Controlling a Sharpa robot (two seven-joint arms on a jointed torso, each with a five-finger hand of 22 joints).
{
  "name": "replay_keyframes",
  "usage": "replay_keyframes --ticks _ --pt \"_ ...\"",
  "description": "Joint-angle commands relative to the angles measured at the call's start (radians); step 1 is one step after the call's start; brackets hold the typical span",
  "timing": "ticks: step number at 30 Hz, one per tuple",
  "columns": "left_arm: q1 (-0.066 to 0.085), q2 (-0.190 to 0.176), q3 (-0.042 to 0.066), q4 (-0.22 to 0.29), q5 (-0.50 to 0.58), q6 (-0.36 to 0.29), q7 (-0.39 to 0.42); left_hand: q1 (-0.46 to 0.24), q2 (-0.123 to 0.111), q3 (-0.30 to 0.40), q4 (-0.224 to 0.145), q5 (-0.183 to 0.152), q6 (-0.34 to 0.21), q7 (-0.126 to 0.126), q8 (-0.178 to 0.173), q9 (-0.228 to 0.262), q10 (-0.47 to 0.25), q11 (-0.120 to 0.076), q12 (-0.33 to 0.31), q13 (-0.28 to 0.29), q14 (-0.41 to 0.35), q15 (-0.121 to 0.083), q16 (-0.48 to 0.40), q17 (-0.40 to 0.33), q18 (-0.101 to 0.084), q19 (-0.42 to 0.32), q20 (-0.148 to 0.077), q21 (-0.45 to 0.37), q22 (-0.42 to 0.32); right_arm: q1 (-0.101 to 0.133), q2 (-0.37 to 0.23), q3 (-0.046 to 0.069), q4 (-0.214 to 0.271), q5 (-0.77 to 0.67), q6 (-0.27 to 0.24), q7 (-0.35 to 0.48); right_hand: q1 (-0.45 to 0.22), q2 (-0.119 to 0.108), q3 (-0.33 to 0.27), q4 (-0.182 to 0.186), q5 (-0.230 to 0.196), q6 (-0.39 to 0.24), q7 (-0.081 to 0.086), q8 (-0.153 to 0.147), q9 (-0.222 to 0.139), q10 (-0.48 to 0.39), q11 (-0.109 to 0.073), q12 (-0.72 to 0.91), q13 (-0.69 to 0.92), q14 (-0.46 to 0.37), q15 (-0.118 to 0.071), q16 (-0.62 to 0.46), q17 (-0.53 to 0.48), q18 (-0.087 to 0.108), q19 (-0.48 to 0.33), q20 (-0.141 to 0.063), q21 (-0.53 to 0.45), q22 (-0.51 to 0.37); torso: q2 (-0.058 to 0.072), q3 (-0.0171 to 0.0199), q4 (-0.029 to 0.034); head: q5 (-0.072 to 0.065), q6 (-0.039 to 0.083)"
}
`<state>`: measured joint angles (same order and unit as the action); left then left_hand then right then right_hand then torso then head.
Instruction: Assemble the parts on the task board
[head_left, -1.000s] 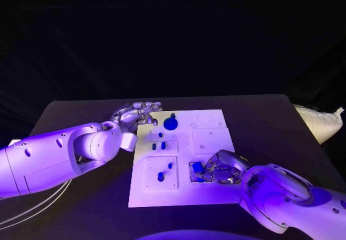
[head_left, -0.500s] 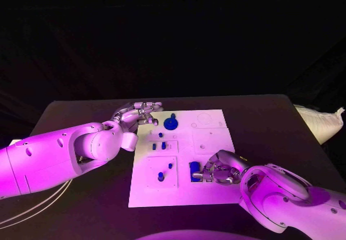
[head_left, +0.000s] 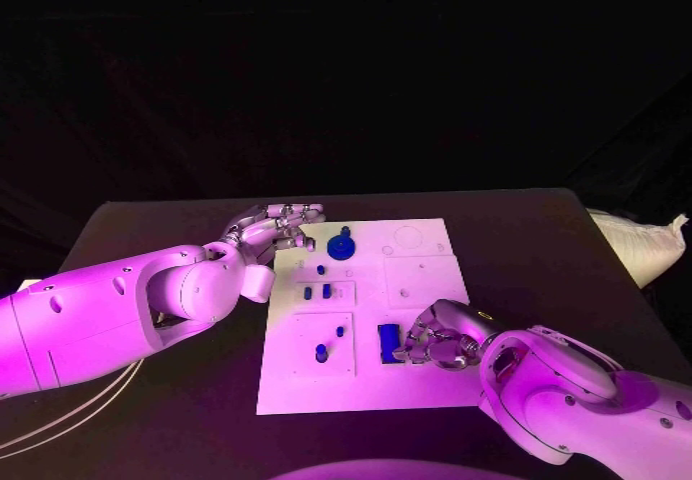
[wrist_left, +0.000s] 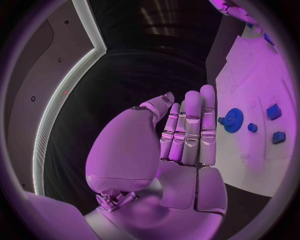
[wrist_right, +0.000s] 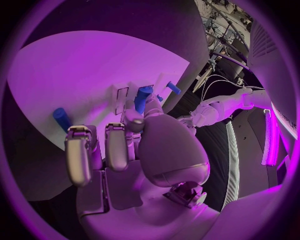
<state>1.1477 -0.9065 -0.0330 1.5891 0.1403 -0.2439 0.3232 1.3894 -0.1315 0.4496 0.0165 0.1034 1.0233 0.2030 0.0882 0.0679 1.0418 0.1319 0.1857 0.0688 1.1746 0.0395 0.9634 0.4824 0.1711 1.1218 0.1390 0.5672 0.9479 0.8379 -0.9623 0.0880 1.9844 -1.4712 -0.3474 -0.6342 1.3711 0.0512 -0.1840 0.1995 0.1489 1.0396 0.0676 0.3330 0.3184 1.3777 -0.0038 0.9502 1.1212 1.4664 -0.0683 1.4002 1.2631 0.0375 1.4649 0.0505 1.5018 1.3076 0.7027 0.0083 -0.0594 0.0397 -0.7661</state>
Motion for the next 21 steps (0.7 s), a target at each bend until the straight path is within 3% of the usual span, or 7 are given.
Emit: replay_keyframes --ticks 1,5,11,16,21 --pt "0.0 0.001 0.001 0.003 -0.004 0.018 0.005 -0.006 0.007 -0.005 0.0 0.006 -0.007 -0.002 0.005 0.0 -0.007 -0.001 0.006 -0.001 -0.004 0.001 0.003 -0.001 0.012 0.006 0.0 -0.004 -0.001 -0.001 0.004 0.0 -0.005 -0.054 0.021 -0.014 0.028 0.015 0.013 -0.013 -0.023 0.011 -0.003 0.009 0.006 0.002 -0.008 -0.006 -0.002 0.053 -0.007 0.004 0.003 -0.007 0.026 -0.01 -0.003 0.159 0.0 -0.0005 0.0002 0.0 -0.001" --pt "0.0 0.0 0.001 0.003 -0.004 0.018 0.005 -0.006 0.007 -0.005 0.0 0.006 -0.007 -0.002 0.005 0.0 -0.007 -0.001 0.006 -0.001 -0.004 0.001 0.003 -0.001 0.012 0.006 0.0 -0.004 -0.001 -0.001 0.002 0.0 -0.004 -0.059 0.013 -0.011 0.029 0.016 0.014 -0.013 -0.024 0.012 -0.003 0.011 0.007 0.003 -0.009 -0.005 -0.001 0.053 -0.007 0.004 0.003 -0.007 0.026 -0.011 -0.002 0.159 0.0 0.0 0.0002 0.001 -0.002" --pt "0.0 -0.002 0.001 0.003 -0.004 0.018 0.005 -0.006 0.007 -0.005 0.0 0.006 -0.007 -0.002 0.005 0.0 -0.007 -0.001 0.006 -0.001 -0.004 0.001 0.003 -0.001 0.012 0.006 0.0 -0.004 -0.001 -0.001 -0.028 0.0 0.017 -0.045 -0.011 0.006 -0.013 -0.003 -0.01 0.014 -0.011 0.004 0.001 0.01 0.011 0.005 -0.005 -0.012 -0.002 0.053 -0.005 0.002 0.0 -0.007 0.024 -0.011 -0.004 0.157 0.0 0.0004 -0.0015 0.0 0.0" --pt "0.0 -0.005 0.0 0.004 -0.004 0.017 0.004 -0.006 0.007 -0.005 0.0 0.006 -0.007 -0.002 0.005 0.0 -0.007 -0.001 0.006 -0.001 -0.004 0.001 0.003 -0.001 0.012 0.006 0.0 -0.004 -0.001 0.005 -0.091 0.001 0.051 -0.029 -0.042 0.02 -0.031 -0.012 -0.026 0.037 0.048 -0.041 0.016 -0.021 0.001 0.004 0.006 -0.02 -0.002 0.052 0.003 0.0 -0.002 -0.006 0.023 -0.005 -0.006 0.155 -0.001 0.0001 -0.004 -0.005 0.002" --pt "0.0 -0.006 0.0 0.004 -0.004 0.017 0.005 -0.006 0.007 -0.005 0.0 0.006 -0.007 -0.002 0.005 0.0 -0.007 -0.001 0.006 -0.001 -0.004 0.001 0.003 -0.001 0.012 0.006 0.0 -0.004 -0.001 0.037 -0.175 0.001 0.062 -0.025 -0.04 0.033 0.002 0.003 -0.016 0.032 0.093 -0.071 0.031 -0.059 -0.019 0.002 0.018 -0.024 0.0 0.052 0.013 0.001 0.0 -0.007 0.024 0.004 -0.005 0.157 -0.003 -0.0007 -0.0058 -0.018 0.003"
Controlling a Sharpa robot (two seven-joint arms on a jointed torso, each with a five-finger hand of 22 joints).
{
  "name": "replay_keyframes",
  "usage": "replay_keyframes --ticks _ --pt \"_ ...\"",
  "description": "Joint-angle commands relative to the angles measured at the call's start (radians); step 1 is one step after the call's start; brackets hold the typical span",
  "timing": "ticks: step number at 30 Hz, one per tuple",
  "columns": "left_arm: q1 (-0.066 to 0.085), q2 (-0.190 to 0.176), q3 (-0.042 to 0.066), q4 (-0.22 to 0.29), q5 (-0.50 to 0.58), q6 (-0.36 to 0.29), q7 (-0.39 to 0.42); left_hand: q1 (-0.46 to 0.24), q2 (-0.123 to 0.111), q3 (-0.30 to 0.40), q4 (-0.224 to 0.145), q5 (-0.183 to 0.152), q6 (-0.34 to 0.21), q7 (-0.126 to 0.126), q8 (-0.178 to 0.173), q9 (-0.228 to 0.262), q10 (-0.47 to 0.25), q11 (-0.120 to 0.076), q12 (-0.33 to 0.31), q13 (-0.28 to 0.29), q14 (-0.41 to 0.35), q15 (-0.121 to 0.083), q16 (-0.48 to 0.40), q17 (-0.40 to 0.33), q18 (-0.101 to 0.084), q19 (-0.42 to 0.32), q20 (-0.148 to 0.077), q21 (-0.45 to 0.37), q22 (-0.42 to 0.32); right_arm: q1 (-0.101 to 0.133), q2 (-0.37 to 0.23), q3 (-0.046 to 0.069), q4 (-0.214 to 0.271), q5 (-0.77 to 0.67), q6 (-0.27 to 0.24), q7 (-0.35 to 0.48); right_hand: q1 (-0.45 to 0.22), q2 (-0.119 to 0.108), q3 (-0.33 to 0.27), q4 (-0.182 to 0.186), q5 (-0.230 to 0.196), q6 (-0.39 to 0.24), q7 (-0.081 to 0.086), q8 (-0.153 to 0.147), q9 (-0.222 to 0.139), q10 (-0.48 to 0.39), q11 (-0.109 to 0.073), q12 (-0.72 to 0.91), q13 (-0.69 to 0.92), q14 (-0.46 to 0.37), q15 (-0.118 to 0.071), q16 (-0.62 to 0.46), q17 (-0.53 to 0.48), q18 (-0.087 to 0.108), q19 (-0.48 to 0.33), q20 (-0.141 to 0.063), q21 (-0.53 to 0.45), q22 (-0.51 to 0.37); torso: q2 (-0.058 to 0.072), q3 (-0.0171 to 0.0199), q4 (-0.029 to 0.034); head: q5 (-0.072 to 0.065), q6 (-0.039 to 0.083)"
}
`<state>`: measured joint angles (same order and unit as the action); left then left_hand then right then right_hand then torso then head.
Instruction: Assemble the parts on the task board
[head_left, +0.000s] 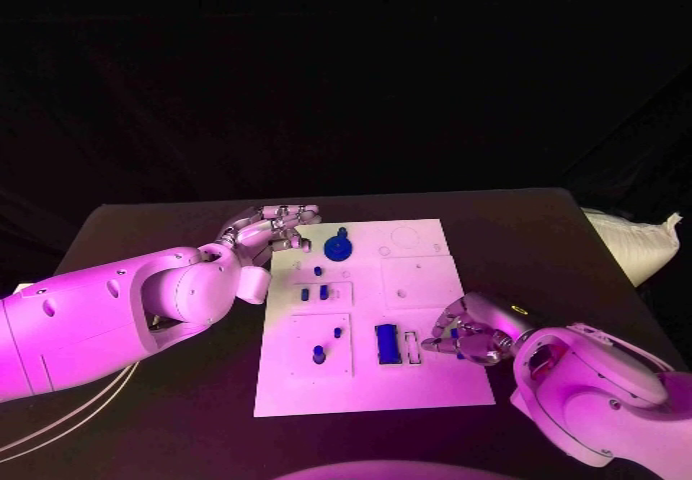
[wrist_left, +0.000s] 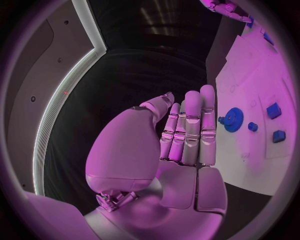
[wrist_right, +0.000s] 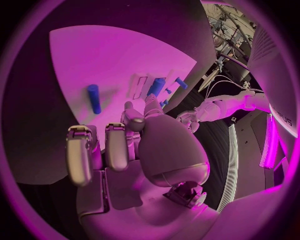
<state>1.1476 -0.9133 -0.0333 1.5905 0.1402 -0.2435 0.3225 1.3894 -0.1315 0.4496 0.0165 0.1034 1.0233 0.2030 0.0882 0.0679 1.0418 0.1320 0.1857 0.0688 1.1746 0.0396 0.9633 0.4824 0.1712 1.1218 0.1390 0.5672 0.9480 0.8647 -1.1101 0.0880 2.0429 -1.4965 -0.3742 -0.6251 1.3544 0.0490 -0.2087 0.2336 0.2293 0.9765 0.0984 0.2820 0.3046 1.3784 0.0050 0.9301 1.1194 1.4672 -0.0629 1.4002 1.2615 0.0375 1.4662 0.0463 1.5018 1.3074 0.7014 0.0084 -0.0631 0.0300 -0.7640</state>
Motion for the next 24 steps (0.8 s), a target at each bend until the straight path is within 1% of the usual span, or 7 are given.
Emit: replay_keyframes --ticks 1,5,7,11,18,21,24 --pt "0.0 0.001 0.001 0.003 -0.004 0.017 0.005 -0.006 0.007 -0.005 0.0 0.006 -0.007 -0.002 0.005 0.0 -0.007 -0.001 0.006 -0.001 -0.004 0.001 0.003 -0.001 0.011 0.006 0.0 -0.004 -0.001 0.014 -0.041 0.001 0.003 -0.006 -0.008 0.027 0.023 0.007 0.01 -0.002 0.016 -0.008 0.001 -0.012 -0.008 0.001 0.01 -0.005 0.002 0.052 0.009 0.001 0.003 -0.007 0.023 0.01 -0.004 0.158 -0.002 -0.0008 -0.0024 -0.01 0.001" --pt "0.0 0.001 0.001 0.004 -0.006 0.018 0.005 -0.006 0.007 -0.005 0.0 0.006 -0.007 -0.002 0.005 0.0 -0.007 -0.001 0.006 -0.001 -0.004 0.001 0.003 -0.001 0.011 0.006 0.0 -0.004 -0.001 0.023 -0.08 0.0 -0.006 -0.051 0.017 0.033 0.032 0.012 0.013 -0.003 0.022 -0.002 0.002 -0.017 -0.012 0.002 0.011 -0.003 0.005 0.053 0.01 0.005 0.009 -0.008 0.027 0.011 -0.001 0.163 -0.002 0.0 -0.004 -0.019 0.004" --pt "0.0 0.002 0.001 0.003 -0.006 0.018 0.005 -0.006 0.007 -0.005 0.0 0.006 -0.007 -0.002 0.005 0.0 -0.007 -0.001 0.006 -0.001 -0.004 0.001 0.003 -0.001 0.011 0.006 0.0 -0.004 -0.001 0.025 -0.088 0.0 -0.011 -0.07 0.025 0.032 0.033 0.012 0.013 -0.003 0.021 0.004 0.001 -0.017 -0.013 0.003 0.01 -0.004 0.005 0.053 0.01 0.005 0.01 -0.009 0.028 0.012 0.0 0.164 -0.001 0.0007 -0.0053 -0.023 0.004" --pt "0.0 0.003 0.001 0.003 -0.006 0.02 0.005 -0.006 0.007 -0.005 0.0 0.006 -0.007 -0.002 0.005 0.0 -0.007 -0.001 0.006 -0.001 -0.004 0.001 0.003 -0.001 0.011 0.006 0.0 -0.004 -0.001 0.027 -0.096 0.0 -0.021 -0.102 0.042 0.026 0.03 0.01 0.008 0.004 0.019 0.022 -0.002 -0.016 -0.015 0.004 0.008 -0.005 0.006 0.053 0.009 0.006 0.012 -0.009 0.029 0.012 0.001 0.166 -0.002 0.0014 -0.0045 -0.028 0.003" --pt "0.0 0.005 0.001 0.002 -0.007 0.022 0.005 -0.007 0.009 -0.007 -0.001 0.006 -0.008 -0.002 0.006 0.0 -0.009 -0.001 0.01 -0.001 -0.005 0.001 0.004 -0.004 0.012 0.006 0.0 -0.005 -0.003 0.023 -0.087 0.0 -0.039 -0.125 0.079 0.015 0.023 0.005 0.0 0.015 0.015 0.041 -0.007 -0.016 -0.018 0.005 0.005 -0.01 0.006 0.052 0.006 0.006 0.011 -0.009 0.029 0.011 0.001 0.166 -0.002 -0.0002 -0.0018 -0.031 0.003" --pt "0.0 0.005 0.001 0.002 -0.007 0.023 0.004 -0.007 0.009 -0.007 -0.001 0.006 -0.008 -0.002 0.006 0.0 -0.009 -0.001 0.01 -0.001 -0.005 0.001 0.004 -0.004 0.012 0.006 0.0 -0.005 -0.003 0.015 -0.074 -0.001 -0.046 -0.127 0.094 0.014 0.019 0.0 -0.005 0.019 0.014 0.047 -0.008 -0.016 -0.019 0.006 0.004 -0.011 0.006 0.052 0.005 0.005 0.011 -0.009 0.028 0.01 0.0 0.166 -0.001 0.0002 -0.0022 -0.03 0.002" --pt "0.0 0.005 0.001 0.002 -0.007 0.023 0.004 -0.007 0.009 -0.007 -0.001 0.006 -0.008 -0.002 0.006 0.0 -0.009 -0.001 0.01 -0.001 -0.005 0.001 0.004 -0.004 0.012 0.006 0.0 -0.005 -0.003 0.006 -0.059 -0.001 -0.053 -0.129 0.103 0.013 0.018 -0.001 -0.007 0.021 0.014 0.048 -0.009 -0.016 -0.019 0.005 0.003 -0.011 0.006 0.052 0.005 0.005 0.01 -0.009 0.028 0.01 0.0 0.165 -0.001 0.0003 -0.0008 -0.03 0.002"
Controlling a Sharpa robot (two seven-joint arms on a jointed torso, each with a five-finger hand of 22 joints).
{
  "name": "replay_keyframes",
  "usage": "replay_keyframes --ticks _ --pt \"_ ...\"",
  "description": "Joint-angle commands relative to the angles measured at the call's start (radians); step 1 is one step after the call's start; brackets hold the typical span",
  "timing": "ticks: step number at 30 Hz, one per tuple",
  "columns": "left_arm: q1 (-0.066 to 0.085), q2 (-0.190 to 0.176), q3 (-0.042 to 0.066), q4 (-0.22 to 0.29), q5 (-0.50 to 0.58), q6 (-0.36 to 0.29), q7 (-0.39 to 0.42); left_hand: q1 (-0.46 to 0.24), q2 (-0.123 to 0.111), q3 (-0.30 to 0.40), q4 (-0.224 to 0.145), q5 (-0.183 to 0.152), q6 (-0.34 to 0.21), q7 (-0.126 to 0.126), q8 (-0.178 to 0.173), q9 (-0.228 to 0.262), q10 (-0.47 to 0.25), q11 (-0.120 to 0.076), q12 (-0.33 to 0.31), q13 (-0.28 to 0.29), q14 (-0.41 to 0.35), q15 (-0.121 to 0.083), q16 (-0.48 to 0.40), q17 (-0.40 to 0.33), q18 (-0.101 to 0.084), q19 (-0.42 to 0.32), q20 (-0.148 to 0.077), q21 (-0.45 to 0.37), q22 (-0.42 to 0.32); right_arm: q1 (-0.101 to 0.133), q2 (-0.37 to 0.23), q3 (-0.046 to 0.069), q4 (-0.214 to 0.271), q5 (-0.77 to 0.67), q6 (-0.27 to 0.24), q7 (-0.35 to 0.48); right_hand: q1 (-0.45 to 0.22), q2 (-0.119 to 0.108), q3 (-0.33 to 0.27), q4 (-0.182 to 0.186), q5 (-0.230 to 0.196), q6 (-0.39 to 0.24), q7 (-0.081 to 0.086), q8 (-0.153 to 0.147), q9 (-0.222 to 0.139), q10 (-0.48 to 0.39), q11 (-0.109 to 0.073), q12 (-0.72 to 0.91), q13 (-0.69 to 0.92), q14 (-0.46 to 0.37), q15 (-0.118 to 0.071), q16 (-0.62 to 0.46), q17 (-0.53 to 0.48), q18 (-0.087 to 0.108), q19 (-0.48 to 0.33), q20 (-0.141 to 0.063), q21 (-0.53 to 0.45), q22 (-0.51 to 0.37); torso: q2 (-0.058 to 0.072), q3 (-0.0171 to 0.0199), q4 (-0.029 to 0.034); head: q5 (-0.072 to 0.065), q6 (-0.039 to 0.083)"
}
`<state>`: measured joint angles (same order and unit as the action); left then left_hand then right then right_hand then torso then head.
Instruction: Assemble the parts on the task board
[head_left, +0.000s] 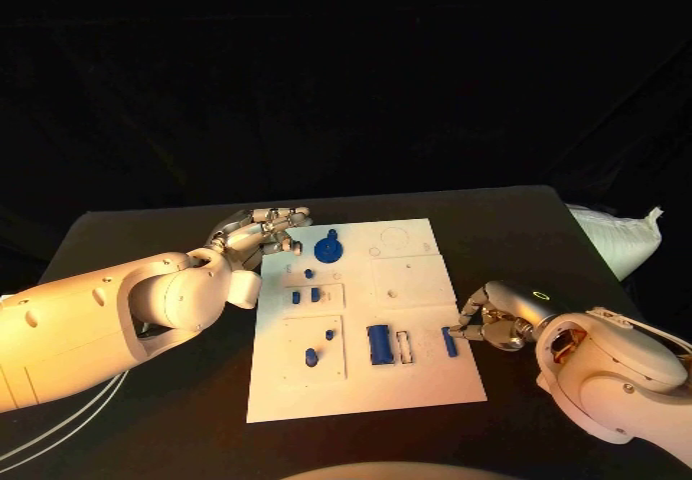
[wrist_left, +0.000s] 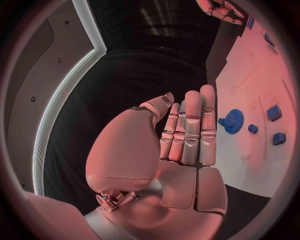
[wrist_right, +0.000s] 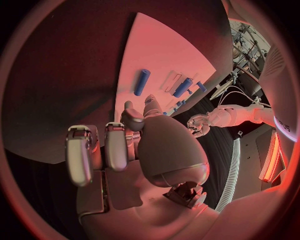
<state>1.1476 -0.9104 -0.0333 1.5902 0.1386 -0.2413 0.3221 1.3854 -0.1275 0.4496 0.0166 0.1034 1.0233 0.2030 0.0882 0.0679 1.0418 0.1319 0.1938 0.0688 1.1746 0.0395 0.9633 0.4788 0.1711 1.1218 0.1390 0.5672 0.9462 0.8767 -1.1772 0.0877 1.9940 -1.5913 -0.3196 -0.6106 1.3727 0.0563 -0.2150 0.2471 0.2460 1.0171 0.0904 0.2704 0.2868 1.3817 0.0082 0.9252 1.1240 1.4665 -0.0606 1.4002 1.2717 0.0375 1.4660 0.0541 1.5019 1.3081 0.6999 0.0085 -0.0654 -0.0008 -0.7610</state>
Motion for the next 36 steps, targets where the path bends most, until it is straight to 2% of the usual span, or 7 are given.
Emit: replay_keyframes --ticks 1,13,20,21,28,36 --pt "0.0 0.003 0.001 0.002 -0.005 0.021 0.004 -0.003 0.005 -0.007 -0.001 0.006 -0.008 -0.002 0.006 0.0 -0.009 -0.001 0.002 -0.001 -0.005 0.001 0.004 -0.001 0.012 0.006 0.0 -0.006 -0.001 -0.009 0.012 -0.001 -0.006 -0.034 0.051 -0.002 0.0 -0.009 0.0 0.007 -0.003 0.008 -0.001 -0.005 -0.001 0.002 0.0 -0.007 0.001 0.053 0.003 0.005 0.0 -0.009 0.028 0.002 0.0 0.164 0.001 0.0002 0.0017 0.001 -0.001" --pt "0.0 0.004 0.001 -0.001 -0.008 0.022 0.004 -0.003 0.005 -0.007 -0.001 0.006 -0.008 -0.002 0.006 0.0 -0.009 -0.001 0.002 -0.001 -0.005 0.001 0.004 -0.001 0.012 0.006 0.0 -0.006 -0.001 -0.026 0.043 -0.001 -0.028 -0.055 0.075 -0.007 0.003 -0.009 -0.001 0.008 -0.001 0.012 -0.002 -0.005 -0.001 0.002 -0.001 -0.009 0.001 0.053 0.002 0.005 0.0 -0.009 0.028 0.001 0.0 0.164 0.0 -0.0001 0.0006 0.002 -0.004" --pt "0.0 0.004 0.001 -0.001 -0.009 0.022 0.004 -0.003 0.005 -0.007 -0.001 0.006 -0.008 -0.002 0.006 0.0 -0.009 -0.001 0.002 -0.001 -0.005 0.001 0.004 -0.001 0.012 0.006 0.0 -0.006 -0.001 -0.031 0.06 -0.001 -0.041 -0.101 0.12 -0.019 0.044 -0.008 0.011 -0.008 -0.003 0.021 -0.006 -0.009 -0.004 0.0 -0.005 -0.014 0.001 0.053 -0.002 0.006 0.002 -0.009 0.027 -0.002 -0.001 0.164 0.0 0.0 0.0008 0.004 -0.005" --pt "0.0 0.004 0.001 -0.001 -0.009 0.022 0.004 -0.003 0.005 -0.007 -0.001 0.006 -0.008 -0.002 0.006 0.0 -0.009 -0.001 0.002 -0.001 -0.005 0.001 0.004 -0.001 0.012 0.006 0.0 -0.006 -0.001 -0.033 0.064 -0.001 -0.043 -0.11 0.13 -0.022 0.053 -0.007 0.014 -0.013 -0.011 0.024 -0.007 -0.01 -0.004 0.0 -0.006 -0.015 0.001 0.053 -0.003 0.006 0.003 -0.009 0.028 -0.003 -0.001 0.164 0.0 -0.0001 0.0009 0.005 -0.006" --pt "-0.001 0.004 0.001 -0.001 -0.009 0.022 0.004 -0.003 0.005 -0.007 -0.001 0.006 -0.008 -0.002 0.006 0.0 -0.009 -0.001 0.002 -0.001 -0.005 0.001 0.004 -0.001 0.012 0.006 0.0 -0.006 -0.001 -0.044 0.097 -0.003 -0.058 -0.192 0.207 -0.049 0.126 0.001 0.064 -0.047 -0.147 0.04 -0.011 -0.018 -0.008 -0.001 -0.011 -0.028 -0.001 0.054 -0.007 0.008 0.009 -0.009 0.029 -0.008 0.0 0.166 0.0 -0.0003 0.0012 0.008 -0.008" --pt "-0.001 0.004 0.001 -0.001 -0.009 0.022 0.002 -0.003 0.005 -0.007 -0.001 0.006 -0.008 -0.002 0.006 0.0 -0.009 -0.001 0.002 -0.001 -0.005 0.001 0.004 -0.001 0.012 0.006 0.0 -0.006 -0.001 -0.048 0.118 -0.006 -0.066 -0.25 0.281 -0.07 0.161 -0.008 0.098 -0.07 -0.159 0.05 -0.013 -0.025 -0.009 -0.004 -0.013 -0.038 -0.004 0.054 -0.009 0.01 0.015 -0.009 0.029 -0.01 0.0 0.167 -0.001 -0.001 0.0006 0.009 -0.007"
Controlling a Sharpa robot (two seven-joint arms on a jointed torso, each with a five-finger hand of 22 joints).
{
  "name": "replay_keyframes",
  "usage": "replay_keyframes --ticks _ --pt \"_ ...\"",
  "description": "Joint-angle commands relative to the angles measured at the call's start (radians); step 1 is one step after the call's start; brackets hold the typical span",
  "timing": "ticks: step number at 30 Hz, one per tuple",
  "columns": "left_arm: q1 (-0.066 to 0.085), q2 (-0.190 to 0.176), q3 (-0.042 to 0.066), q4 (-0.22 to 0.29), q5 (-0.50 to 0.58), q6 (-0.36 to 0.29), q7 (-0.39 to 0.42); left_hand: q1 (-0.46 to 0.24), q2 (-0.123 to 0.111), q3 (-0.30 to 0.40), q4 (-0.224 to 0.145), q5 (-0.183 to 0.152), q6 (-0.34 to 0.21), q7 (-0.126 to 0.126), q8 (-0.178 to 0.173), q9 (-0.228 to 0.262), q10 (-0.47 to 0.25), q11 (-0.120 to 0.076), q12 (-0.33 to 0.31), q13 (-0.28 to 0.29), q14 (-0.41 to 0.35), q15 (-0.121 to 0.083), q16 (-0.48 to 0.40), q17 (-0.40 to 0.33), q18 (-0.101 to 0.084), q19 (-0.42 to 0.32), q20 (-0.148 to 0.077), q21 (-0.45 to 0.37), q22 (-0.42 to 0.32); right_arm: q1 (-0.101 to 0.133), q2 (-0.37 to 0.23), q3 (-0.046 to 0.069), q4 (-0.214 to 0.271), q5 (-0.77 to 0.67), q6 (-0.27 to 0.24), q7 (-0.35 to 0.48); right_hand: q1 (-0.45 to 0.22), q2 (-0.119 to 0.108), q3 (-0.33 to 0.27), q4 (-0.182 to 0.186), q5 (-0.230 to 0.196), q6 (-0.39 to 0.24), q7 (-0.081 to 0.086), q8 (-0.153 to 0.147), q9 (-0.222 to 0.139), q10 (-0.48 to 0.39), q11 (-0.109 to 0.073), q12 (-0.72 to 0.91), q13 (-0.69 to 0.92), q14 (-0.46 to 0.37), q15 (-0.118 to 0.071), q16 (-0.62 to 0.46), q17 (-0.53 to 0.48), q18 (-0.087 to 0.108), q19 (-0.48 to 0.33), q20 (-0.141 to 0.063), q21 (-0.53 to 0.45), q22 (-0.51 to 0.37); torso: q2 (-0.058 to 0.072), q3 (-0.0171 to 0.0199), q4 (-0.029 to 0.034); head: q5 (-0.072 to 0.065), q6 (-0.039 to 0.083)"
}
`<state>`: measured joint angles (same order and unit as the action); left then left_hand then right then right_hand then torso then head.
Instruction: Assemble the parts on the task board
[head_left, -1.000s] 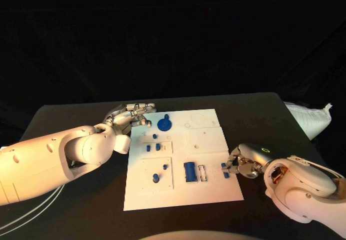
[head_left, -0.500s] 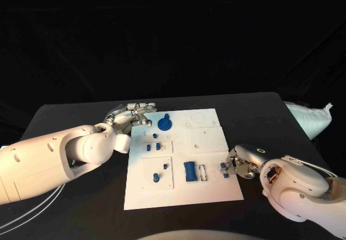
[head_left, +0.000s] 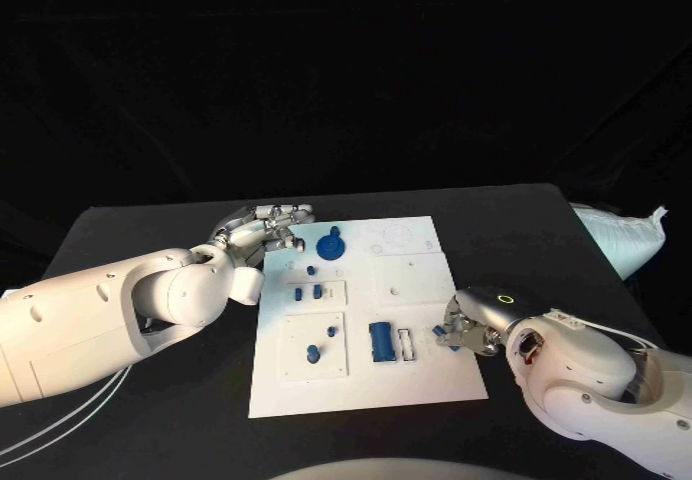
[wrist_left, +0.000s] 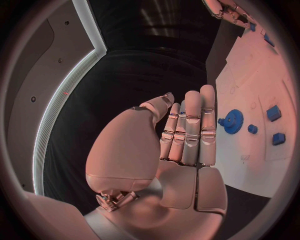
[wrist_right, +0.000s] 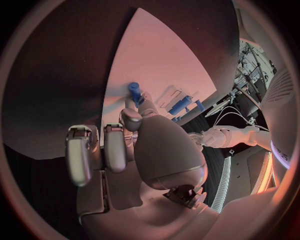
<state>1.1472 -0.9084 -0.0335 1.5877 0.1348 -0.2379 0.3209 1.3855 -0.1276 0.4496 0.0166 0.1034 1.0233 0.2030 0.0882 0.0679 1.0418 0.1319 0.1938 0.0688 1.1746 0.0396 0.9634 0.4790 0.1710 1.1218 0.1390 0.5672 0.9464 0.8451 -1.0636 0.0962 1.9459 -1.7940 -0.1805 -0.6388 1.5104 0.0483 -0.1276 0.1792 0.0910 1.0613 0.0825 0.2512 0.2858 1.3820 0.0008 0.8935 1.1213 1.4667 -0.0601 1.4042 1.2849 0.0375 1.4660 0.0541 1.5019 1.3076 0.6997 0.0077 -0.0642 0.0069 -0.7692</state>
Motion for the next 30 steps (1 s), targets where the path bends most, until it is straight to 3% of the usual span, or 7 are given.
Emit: replay_keyframes --ticks 1,12,17,20,24,30 --pt "0.0 0.002 0.001 0.002 -0.005 0.019 0.003 -0.003 0.005 -0.007 -0.001 0.006 -0.008 -0.002 0.006 0.0 -0.009 -0.001 0.002 -0.001 -0.005 0.001 0.004 -0.001 0.012 0.006 0.0 -0.005 -0.001 -0.016 0.006 -0.015 -0.018 -0.052 0.148 -0.043 0.026 -0.002 0.014 -0.005 -0.005 0.006 -0.005 -0.006 -0.009 -0.005 -0.006 -0.008 -0.002 0.054 -0.009 0.007 0.003 -0.009 0.029 -0.01 0.0 0.168 0.0 0.0001 -0.0009 0.002 0.001" --pt "0.0 0.004 0.001 0.0 -0.005 0.02 0.003 -0.003 0.005 -0.007 -0.001 0.006 -0.008 -0.002 0.006 0.0 -0.009 -0.001 0.002 -0.001 -0.005 0.001 0.004 -0.001 0.012 0.006 0.0 -0.005 -0.001 -0.017 0.018 -0.018 -0.017 -0.069 0.169 -0.055 0.03 -0.008 0.025 -0.009 0.003 0.007 -0.003 -0.012 -0.011 -0.008 -0.004 -0.016 -0.006 0.054 -0.009 0.007 0.004 -0.01 0.029 -0.01 0.0 0.168 -0.001 0.0004 -0.0004 0.0 0.003" --pt "0.0 0.006 0.0 0.0 -0.006 0.021 0.002 -0.003 0.005 -0.007 -0.001 0.006 -0.008 -0.002 0.006 0.0 -0.009 -0.001 0.002 -0.001 -0.005 0.001 0.004 -0.001 0.012 0.006 0.0 -0.005 -0.001 -0.017 0.021 -0.019 -0.014 -0.066 0.127 -0.067 0.046 0.002 0.057 -0.019 0.038 0.017 -0.007 -0.016 -0.013 -0.007 -0.007 -0.017 -0.005 0.054 -0.011 0.007 0.006 -0.01 0.032 -0.011 0.002 0.172 -0.001 0.0003 -0.0007 0.0 0.004" --pt "-0.001 0.005 0.0 0.0 -0.006 0.021 0.002 -0.003 0.005 -0.007 -0.001 0.006 -0.008 -0.002 0.006 0.0 -0.009 -0.001 0.002 -0.001 -0.005 0.001 0.004 -0.001 0.012 0.006 0.0 -0.005 -0.001 -0.017 0.017 -0.019 -0.006 -0.045 0.071 -0.072 0.055 0.011 0.082 -0.023 0.052 0.019 -0.008 -0.02 -0.014 -0.007 -0.009 -0.019 -0.005 0.054 -0.012 0.008 0.007 -0.011 0.033 -0.012 0.003 0.173 -0.001 0.0013 -0.0012 0.001 0.005" --pt "-0.001 0.004 0.0 0.0 -0.007 0.02 0.002 -0.003 0.005 -0.007 -0.001 0.006 -0.008 -0.002 0.006 0.0 -0.009 -0.001 0.002 -0.001 -0.005 0.001 0.004 -0.001 0.012 0.006 0.0 -0.005 -0.001 -0.016 0.005 -0.016 0.017 0.021 -0.047 -0.062 0.05 0.011 0.105 -0.022 0.071 0.02 -0.007 -0.025 -0.016 -0.006 -0.008 -0.023 -0.007 0.054 -0.011 0.007 0.007 -0.011 0.034 -0.012 0.004 0.175 0.0 0.0017 -0.0012 0.003 0.006" --pt "-0.004 0.004 0.0 0.001 -0.007 0.021 0.003 -0.003 0.005 -0.007 -0.001 0.006 -0.008 -0.002 0.006 0.0 -0.009 -0.001 0.002 -0.001 -0.005 0.001 0.004 -0.001 0.012 0.006 0.0 -0.005 -0.001 -0.003 -0.012 -0.011 0.055 0.164 -0.201 -0.022 -0.002 -0.01 0.141 0.014 0.112 0.025 -0.009 -0.038 -0.02 0.003 -0.008 -0.023 -0.006 0.055 -0.011 0.008 0.01 -0.013 0.039 -0.012 0.008 0.18 0.0 0.0003 0.0002 0.002 0.007"
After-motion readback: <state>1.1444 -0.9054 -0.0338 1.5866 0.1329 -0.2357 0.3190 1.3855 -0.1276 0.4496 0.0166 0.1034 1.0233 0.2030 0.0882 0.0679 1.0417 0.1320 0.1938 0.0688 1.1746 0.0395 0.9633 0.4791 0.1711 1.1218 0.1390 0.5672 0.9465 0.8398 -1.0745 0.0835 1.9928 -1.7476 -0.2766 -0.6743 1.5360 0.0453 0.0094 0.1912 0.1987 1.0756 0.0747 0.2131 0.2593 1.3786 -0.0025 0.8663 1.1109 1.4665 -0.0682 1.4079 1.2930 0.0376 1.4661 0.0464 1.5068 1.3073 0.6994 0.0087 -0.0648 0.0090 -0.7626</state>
